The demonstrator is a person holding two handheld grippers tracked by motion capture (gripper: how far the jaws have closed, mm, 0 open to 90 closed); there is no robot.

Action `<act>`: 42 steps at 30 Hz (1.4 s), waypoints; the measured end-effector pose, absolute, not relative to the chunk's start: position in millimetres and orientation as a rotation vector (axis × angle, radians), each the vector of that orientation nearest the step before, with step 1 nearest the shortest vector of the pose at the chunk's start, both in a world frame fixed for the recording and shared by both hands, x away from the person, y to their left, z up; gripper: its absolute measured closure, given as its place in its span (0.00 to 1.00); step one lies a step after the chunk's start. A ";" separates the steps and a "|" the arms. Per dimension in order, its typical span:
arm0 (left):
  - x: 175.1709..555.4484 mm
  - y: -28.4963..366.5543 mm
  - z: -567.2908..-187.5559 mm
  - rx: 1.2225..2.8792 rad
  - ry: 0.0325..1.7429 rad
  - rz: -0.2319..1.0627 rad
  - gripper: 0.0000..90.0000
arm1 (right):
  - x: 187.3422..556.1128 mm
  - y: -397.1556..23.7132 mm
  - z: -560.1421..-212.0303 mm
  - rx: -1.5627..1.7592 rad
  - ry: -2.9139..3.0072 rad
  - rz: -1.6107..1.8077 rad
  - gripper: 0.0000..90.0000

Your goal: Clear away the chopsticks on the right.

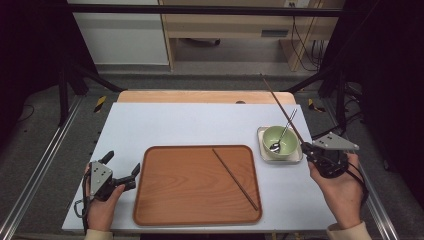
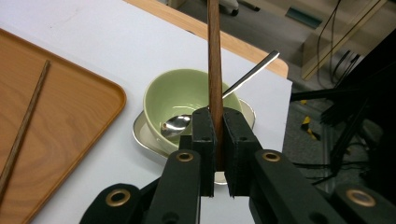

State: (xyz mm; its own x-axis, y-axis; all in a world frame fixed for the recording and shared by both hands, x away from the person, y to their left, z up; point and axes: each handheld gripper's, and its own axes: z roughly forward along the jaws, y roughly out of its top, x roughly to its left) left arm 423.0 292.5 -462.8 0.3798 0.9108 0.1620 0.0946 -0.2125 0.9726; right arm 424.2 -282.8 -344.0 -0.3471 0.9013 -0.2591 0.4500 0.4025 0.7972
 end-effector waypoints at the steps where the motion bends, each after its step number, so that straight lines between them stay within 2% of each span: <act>1: 422.9 292.4 -462.8 1.604 0.916 0.986 0.04 | 420.2 -281.2 -343.4 1.141 1.946 0.806 0.94; 27: 422.3 293.4 -462.1 1.602 0.914 0.988 0.04 | 391.2 -187.3 -393.2 1.066 2.254 0.873 0.94; 42: 422.2 293.5 -461.8 1.601 0.912 0.987 0.04 | 380.6 -168.1 -422.1 1.100 2.362 0.886 0.94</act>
